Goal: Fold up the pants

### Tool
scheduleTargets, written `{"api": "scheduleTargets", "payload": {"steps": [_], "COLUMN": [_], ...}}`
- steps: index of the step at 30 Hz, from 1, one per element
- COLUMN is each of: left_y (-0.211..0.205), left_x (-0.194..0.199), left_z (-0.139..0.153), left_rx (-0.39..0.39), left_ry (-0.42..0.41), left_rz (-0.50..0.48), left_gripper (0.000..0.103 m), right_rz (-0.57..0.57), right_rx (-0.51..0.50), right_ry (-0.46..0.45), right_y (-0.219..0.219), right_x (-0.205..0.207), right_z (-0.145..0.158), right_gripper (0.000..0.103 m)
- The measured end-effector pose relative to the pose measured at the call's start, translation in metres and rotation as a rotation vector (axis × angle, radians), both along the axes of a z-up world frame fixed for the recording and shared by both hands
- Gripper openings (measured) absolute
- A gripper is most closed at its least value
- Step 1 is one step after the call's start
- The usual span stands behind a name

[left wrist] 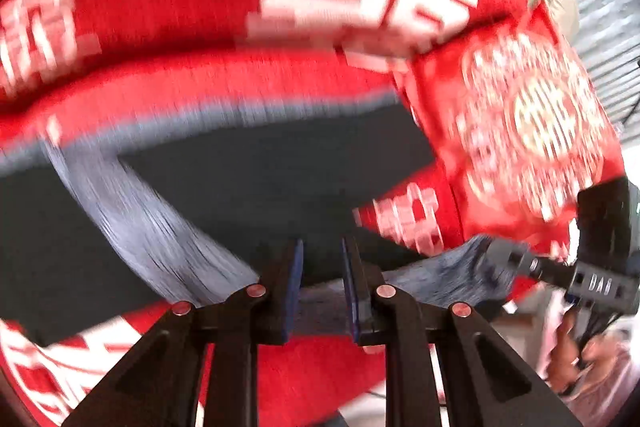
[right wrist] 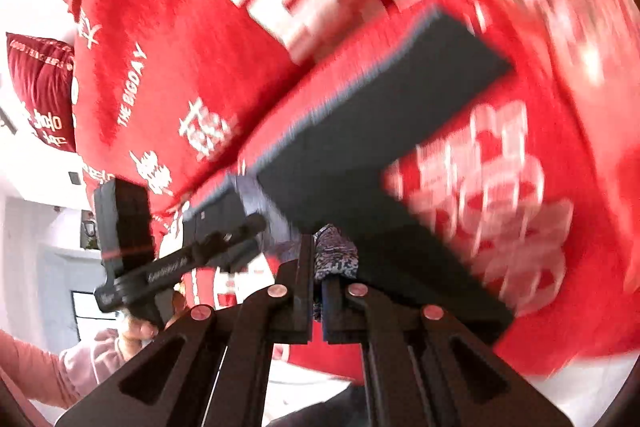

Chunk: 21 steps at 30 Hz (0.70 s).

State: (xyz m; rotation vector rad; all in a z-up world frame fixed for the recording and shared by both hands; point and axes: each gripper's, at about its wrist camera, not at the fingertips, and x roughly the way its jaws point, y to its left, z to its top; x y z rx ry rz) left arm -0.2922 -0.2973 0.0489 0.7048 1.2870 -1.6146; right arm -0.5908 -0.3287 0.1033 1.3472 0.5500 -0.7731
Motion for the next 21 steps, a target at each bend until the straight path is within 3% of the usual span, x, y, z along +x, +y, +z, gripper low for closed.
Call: {"api": "scheduleTargets", "payload": {"steps": [3, 5, 7, 11, 13, 14, 15, 17, 21], "left_y": [-0.024, -0.033, -0.039, -0.037, -0.034, -0.032, -0.030, -0.025, -0.022], "left_x": [0.014, 0.028, 0.041, 0.071, 0.078, 0.080, 0.083, 0.086, 0.080], "left_z": [0.021, 0.020, 0.007, -0.042, -0.069, -0.080, -0.090, -0.107, -0.111], "left_rx": [-0.088, -0.104, -0.078, 0.045, 0.111, 0.140, 0.163, 0.204, 0.167], "left_ry": [-0.096, -0.169, -0.236, -0.328, -0.396, -0.411, -0.416, -0.431, -0.493], "left_rz": [0.026, 0.048, 0.077, 0.159, 0.184, 0.195, 0.205, 0.206, 0.179], "left_gripper": [0.022, 0.022, 0.022, 0.022, 0.022, 0.022, 0.022, 0.022, 0.022], "right_rz": [0.019, 0.017, -0.002, 0.006, 0.044, 0.065, 0.089, 0.130, 0.156], "right_rx": [-0.043, -0.073, -0.075, 0.009, 0.023, 0.020, 0.002, -0.049, -0.115], "right_ry": [0.039, 0.089, 0.142, 0.255, 0.333, 0.357, 0.369, 0.370, 0.381], "right_y": [-0.056, -0.094, -0.130, -0.173, -0.180, -0.181, -0.180, -0.177, -0.166], "right_x": [0.003, -0.001, -0.006, -0.012, -0.005, -0.002, 0.002, 0.008, 0.010], "right_z": [0.012, 0.011, 0.003, -0.037, -0.049, -0.052, -0.050, -0.043, -0.021], "right_gripper": [0.002, 0.003, 0.005, 0.007, 0.023, 0.047, 0.064, 0.069, 0.069]}}
